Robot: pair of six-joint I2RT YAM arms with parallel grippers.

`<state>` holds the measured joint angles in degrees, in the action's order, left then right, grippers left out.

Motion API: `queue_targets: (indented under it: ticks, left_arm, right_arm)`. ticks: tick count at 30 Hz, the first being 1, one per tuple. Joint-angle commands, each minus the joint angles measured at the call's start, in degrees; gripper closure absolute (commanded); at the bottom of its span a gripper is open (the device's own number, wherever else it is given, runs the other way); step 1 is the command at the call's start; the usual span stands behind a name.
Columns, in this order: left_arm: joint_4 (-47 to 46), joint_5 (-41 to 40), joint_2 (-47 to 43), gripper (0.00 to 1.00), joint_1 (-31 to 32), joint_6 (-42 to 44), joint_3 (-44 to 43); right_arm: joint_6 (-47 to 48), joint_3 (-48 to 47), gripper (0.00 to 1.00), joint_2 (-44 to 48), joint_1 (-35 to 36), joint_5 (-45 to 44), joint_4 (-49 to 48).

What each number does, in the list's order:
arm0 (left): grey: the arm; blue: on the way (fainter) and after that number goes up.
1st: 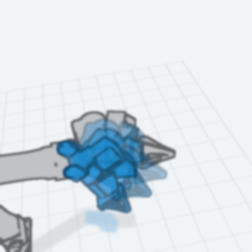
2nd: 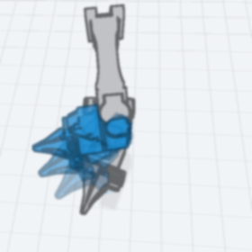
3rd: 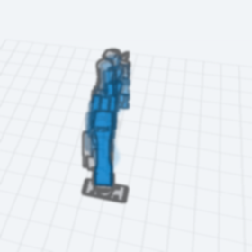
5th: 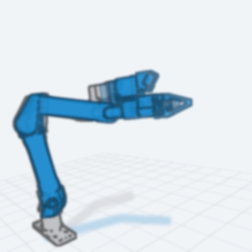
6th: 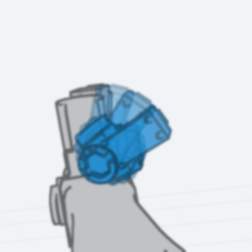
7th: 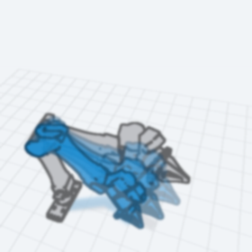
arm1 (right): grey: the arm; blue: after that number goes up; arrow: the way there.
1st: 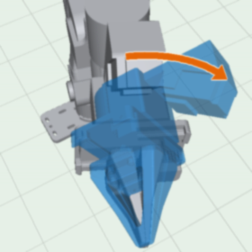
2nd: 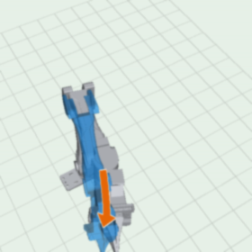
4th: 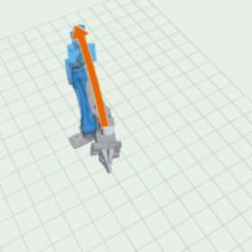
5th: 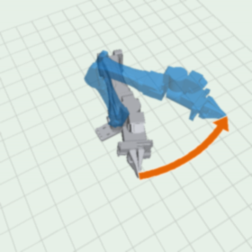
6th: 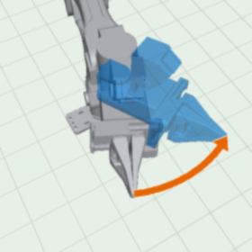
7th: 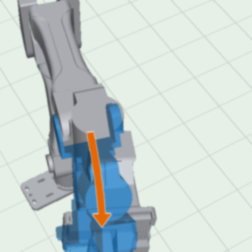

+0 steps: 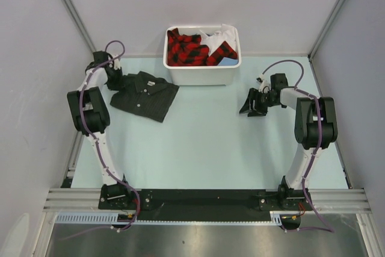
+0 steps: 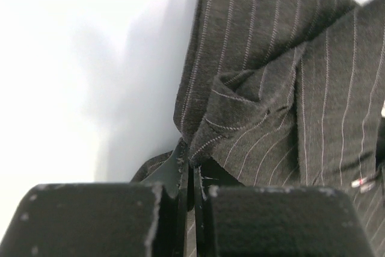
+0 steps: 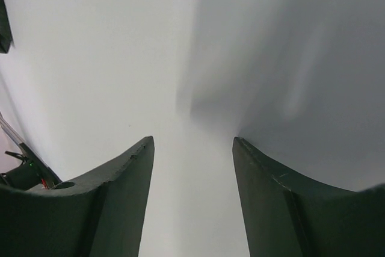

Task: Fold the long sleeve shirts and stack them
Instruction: Neatly place the folded shirt to the corner

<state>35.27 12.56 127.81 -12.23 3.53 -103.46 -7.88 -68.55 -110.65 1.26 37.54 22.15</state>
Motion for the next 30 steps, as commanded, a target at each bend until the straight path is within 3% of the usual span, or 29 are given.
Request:
queue_targets:
  ticks: [1, 13, 15, 18, 23, 30]
  left_arm:
    - [-3.3, -4.7, 2.5, 1.0, -0.6, 0.2, -8.7]
    - [-4.3, -12.5, 4.2, 1.0, -4.3, -2.1, -11.9]
    - [-4.1, -18.3, 4.1, 1.0, -4.6, -3.1, -11.6]
    - [-3.6, -20.4, 2.8, 1.0, -5.3, -6.1, -9.2]
    - [-3.9, -21.3, -0.3, 1.0, -6.2, -6.7, -4.8]
    - [-4.1, -19.4, 2.5, 1.0, -7.6, -4.1, -10.7]
  right_arm:
    - [1.5, -2.7, 0.4, 2.0, -0.5, -1.5, 1.6]
    - [3.3, -7.1, 0.39, -0.6, -0.6, -2.1, 5.1]
    - [3.5, -8.1, 0.39, -1.1, -0.6, -2.3, 5.6]
    - [3.9, -9.0, 0.38, -1.6, -0.6, -2.4, 6.1]
    - [3.9, -8.9, 0.37, -1.7, -0.3, -2.1, 6.0]
    - [4.3, -8.0, 0.36, -0.8, 0.0, -2.1, 6.0]
